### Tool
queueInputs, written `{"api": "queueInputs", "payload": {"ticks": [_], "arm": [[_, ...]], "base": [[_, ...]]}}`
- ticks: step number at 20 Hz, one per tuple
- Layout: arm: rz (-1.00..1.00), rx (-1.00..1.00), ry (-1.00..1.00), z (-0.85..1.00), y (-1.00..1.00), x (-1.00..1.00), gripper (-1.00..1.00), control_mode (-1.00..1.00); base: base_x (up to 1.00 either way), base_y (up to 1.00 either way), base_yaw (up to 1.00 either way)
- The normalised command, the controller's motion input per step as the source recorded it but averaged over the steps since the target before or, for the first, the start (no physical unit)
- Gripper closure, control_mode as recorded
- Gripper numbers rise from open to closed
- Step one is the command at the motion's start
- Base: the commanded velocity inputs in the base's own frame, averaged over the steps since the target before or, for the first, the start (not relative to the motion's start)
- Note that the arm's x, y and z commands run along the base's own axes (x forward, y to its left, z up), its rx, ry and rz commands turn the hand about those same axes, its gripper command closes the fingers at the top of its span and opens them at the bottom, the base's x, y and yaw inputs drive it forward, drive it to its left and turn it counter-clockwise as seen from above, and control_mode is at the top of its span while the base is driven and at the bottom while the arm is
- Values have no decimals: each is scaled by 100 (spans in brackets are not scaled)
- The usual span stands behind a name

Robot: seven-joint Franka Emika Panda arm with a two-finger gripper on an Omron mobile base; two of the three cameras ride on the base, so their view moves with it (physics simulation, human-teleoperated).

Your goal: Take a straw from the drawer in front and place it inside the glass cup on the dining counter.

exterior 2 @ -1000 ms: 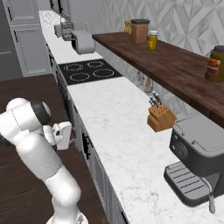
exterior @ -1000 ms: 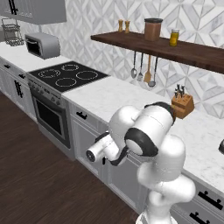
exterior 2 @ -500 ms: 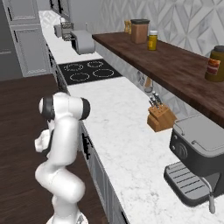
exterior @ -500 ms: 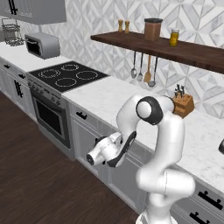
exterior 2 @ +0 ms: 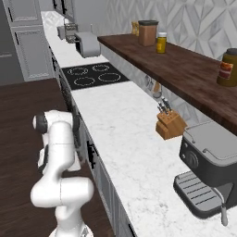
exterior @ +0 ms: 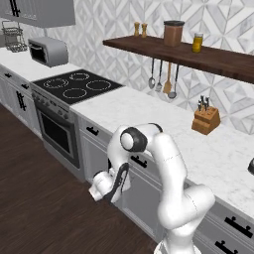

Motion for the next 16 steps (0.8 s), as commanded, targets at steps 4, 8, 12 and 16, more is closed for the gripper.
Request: {"api": "queueInputs", "payload": {"ticks": [4,8,12,16], "arm": [[-2,0,-4,-4,-9,62,-100,-100],[0,2,0,-19,-9,66,-100,-100],[0,1,0,-17,-19,47,-100,-100],[0,1,-1,-6,-37,17,-100,-100]], "base": [[0,0,0],[0,0,0],[0,0,0],[0,0,0]]}}
